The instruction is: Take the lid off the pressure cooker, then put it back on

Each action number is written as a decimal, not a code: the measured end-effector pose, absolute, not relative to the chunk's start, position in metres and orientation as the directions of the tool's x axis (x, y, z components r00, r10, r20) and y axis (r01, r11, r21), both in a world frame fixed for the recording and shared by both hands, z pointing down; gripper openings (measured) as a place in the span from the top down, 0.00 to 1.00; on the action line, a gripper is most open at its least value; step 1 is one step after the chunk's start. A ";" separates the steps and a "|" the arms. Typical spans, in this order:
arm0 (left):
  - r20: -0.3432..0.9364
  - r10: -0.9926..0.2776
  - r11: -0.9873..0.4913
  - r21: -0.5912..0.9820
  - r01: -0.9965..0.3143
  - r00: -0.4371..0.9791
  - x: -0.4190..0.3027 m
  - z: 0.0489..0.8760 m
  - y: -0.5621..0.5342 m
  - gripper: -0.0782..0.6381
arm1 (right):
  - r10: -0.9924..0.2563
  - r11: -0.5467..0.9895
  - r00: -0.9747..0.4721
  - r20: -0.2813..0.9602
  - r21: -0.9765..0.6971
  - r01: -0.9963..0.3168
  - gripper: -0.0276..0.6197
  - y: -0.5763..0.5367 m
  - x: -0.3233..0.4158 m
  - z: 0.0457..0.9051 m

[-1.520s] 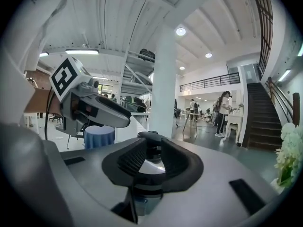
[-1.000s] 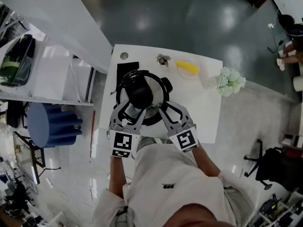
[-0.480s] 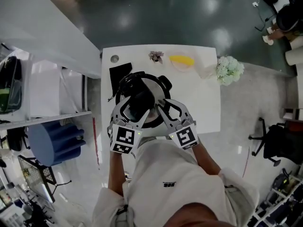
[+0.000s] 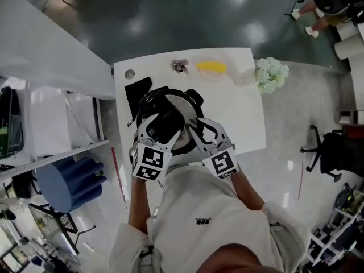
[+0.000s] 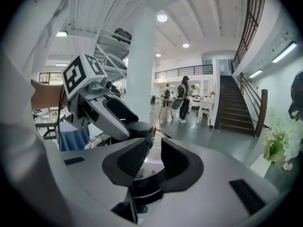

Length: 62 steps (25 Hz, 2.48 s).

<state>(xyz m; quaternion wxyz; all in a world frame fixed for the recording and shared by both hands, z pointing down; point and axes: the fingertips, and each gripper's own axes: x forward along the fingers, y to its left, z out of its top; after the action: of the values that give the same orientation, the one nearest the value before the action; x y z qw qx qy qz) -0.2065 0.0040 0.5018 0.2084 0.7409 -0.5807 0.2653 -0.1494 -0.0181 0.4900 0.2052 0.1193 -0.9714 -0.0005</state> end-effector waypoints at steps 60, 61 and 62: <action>0.691 -0.520 -0.629 0.089 -0.772 0.503 -0.195 0.524 0.001 0.49 | -0.397 0.911 -0.807 0.437 0.077 -0.406 0.84 -0.015 -0.156 0.499; 0.691 -0.516 -0.634 0.089 -0.768 0.507 -0.194 0.524 0.002 0.49 | -0.400 0.908 -0.803 0.442 0.073 -0.412 0.84 -0.015 -0.156 0.499; 0.691 -0.513 -0.639 0.089 -0.764 0.510 -0.194 0.524 0.002 0.49 | -0.403 0.907 -0.801 0.443 0.074 -0.415 0.84 -0.015 -0.157 0.498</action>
<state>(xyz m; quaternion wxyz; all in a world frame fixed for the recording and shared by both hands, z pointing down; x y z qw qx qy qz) -0.1944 0.0019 0.5242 0.1954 0.8466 -0.3769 0.3208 -0.1565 -0.0146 0.4985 0.2306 0.2154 -0.9488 0.0134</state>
